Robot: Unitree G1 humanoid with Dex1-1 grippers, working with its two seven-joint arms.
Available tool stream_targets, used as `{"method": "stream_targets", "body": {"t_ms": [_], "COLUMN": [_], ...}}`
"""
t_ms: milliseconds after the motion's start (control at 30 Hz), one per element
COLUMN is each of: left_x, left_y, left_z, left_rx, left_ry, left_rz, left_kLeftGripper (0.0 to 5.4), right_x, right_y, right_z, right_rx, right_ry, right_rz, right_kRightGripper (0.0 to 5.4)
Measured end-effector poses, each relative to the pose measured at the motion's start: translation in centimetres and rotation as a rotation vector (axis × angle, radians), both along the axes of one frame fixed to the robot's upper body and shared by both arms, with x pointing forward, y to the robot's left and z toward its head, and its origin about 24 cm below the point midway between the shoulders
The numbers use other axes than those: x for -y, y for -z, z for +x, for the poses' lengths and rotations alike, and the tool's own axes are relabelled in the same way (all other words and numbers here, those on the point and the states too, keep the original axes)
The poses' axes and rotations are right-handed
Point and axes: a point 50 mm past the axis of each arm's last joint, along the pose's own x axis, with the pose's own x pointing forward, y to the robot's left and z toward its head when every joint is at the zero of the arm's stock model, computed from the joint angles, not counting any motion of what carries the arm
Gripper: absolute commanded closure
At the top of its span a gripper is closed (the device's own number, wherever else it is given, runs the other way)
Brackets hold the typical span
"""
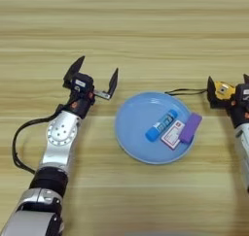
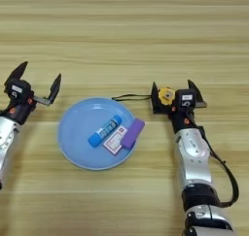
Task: Move the objects on the table
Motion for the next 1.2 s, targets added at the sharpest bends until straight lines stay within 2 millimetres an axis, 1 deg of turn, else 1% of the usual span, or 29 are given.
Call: {"method": "stream_targets", "body": {"t_ms": [100,200,400,500,533,667,767,867,1000,1100,1200], "left_x": [-0.6,-0.7,0.1,0.8,1.4,3.0,4.4,5.4,5.8,5.6,5.6], "left_y": [-0.9,-1.2,-1.9,-2.0,-1.9,-1.1,-0.7,-0.2,0.5,1.3,1.4], "left_z": [-0.7,-1.2,-2.2,-2.7,-3.0,-3.8,-4.2,-4.5,-4.6,-4.5,-4.2], "left_rx": [-0.002,-0.026,-0.074,-0.138,-0.167,-0.25,-0.276,-0.296,-0.315,-0.344,-0.349], "left_ry": [0.055,0.099,0.195,0.229,0.251,0.3,0.337,0.354,0.355,0.336,0.333], "left_rz": [0.03,0.058,0.077,0.086,0.087,0.096,0.127,0.161,0.206,0.237,0.243], "left_kLeftGripper": [0.0,0.0,0.0,0.0,0.0,0.0,0.0,0.0,0.0,0.0,0.0], "right_x": [0.0,0.0,-0.2,-0.5,-0.7,-1.0,-1.1,-1.2,-1.5,-1.6,-1.7], "right_y": [0.1,0.2,0.2,0.2,0.1,-0.2,-0.3,-0.4,-0.5,-0.5,-0.6], "right_z": [-0.1,-0.1,-0.1,-0.1,-0.1,0.0,-0.1,-0.1,0.0,0.0,0.0], "right_rx": [-0.01,-0.017,-0.013,-0.014,-0.01,-0.003,0.001,0.006,0.004,0.006,0.007], "right_ry": [0.001,0.003,0.01,0.008,0.004,0.008,0.009,0.007,0.004,0.005,0.008], "right_rz": [0.002,0.004,0.009,0.014,0.015,0.01,0.011,0.013,0.015,0.015,0.015], "right_kRightGripper": [0.02,0.02,0.02,0.02,0.02,0.02,0.02,0.02,0.02,0.02,0.02]}}
